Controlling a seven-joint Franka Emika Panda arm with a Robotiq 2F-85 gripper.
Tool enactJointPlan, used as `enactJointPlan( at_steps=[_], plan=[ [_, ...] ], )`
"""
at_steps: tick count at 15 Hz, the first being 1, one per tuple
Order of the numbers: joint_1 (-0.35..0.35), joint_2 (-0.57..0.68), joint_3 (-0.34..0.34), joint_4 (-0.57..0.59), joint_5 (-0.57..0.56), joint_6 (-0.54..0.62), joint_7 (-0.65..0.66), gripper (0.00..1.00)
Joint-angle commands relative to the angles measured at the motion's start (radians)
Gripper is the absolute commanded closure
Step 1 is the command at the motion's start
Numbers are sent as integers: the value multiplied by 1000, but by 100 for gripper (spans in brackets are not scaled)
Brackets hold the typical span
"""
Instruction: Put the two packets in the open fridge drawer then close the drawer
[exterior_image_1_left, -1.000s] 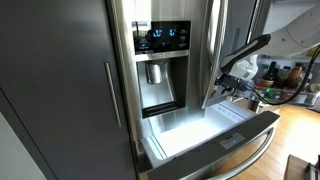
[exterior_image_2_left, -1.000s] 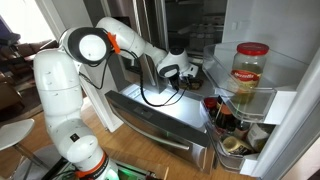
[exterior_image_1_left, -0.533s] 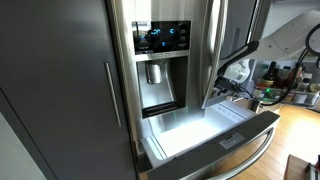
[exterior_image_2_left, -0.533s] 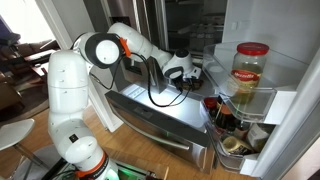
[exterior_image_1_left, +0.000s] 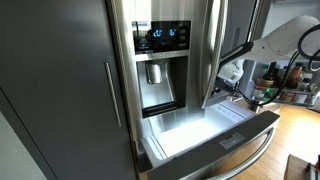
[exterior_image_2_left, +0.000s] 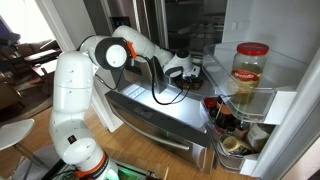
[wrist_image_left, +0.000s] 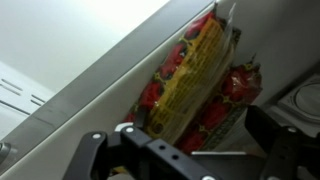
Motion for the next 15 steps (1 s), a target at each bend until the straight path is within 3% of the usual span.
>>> enactJointPlan(
  at_steps=[1,8,9,10,15],
  plan=[
    [-32,54,22,59,32,-22,-41,0],
    [-33,119,16,130,10,-29,-13,0],
    [-36,127,18,139,12,-34,-14,8],
    [-36,134,18,147,10,-35,-13,26],
    [-42,151,16,178,8,-74,-11,62]
  ],
)
